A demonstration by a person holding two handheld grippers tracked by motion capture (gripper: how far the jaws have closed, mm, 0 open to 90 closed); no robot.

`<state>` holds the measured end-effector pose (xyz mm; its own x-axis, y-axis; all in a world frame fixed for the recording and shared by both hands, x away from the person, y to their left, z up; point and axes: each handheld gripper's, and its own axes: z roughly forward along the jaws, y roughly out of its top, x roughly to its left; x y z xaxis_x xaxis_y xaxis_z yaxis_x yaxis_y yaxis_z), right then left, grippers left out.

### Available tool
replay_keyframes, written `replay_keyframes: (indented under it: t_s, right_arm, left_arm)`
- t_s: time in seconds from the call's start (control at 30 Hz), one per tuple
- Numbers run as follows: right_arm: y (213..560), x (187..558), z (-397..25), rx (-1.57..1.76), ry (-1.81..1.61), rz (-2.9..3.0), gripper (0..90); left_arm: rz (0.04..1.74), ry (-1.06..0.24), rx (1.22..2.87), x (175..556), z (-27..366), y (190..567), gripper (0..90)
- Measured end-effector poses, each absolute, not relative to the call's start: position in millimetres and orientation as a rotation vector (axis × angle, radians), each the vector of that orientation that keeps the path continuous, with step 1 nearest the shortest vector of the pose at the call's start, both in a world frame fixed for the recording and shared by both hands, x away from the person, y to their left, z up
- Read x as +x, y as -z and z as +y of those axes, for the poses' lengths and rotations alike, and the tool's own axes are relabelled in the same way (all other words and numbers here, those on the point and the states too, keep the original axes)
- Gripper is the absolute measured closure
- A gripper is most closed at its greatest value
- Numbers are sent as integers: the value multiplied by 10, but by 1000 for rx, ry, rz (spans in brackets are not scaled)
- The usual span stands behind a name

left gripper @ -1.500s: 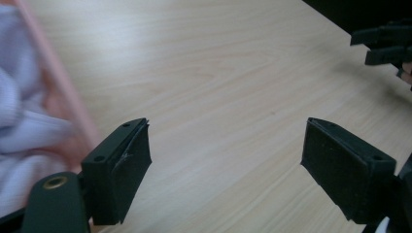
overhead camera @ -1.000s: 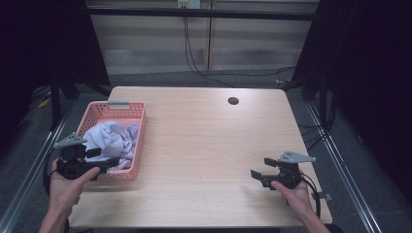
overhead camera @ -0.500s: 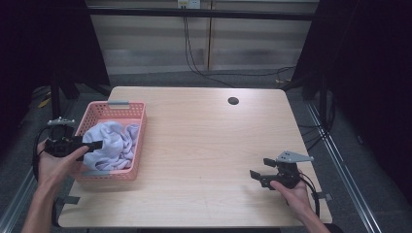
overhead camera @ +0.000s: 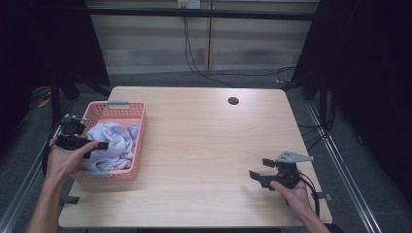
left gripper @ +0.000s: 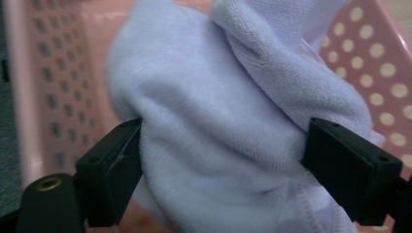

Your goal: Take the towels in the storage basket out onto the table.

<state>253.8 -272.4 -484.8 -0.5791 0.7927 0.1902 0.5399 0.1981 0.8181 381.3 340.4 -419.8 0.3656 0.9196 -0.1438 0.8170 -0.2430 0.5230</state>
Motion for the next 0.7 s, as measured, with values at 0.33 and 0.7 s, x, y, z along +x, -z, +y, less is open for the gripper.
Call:
replay_keyframes:
  t_s: [0.33,0.7]
  right_arm:
    - [4846,2539,-2710,1248,-1332,2218,211]
    - [4838,2533,-2702,1231,-1342,2230,216]
  left_arm:
    - [1524,-238,2276,3999,3055,4308,0]
    - [1615,-189,2366,4100,2994,4454,0]
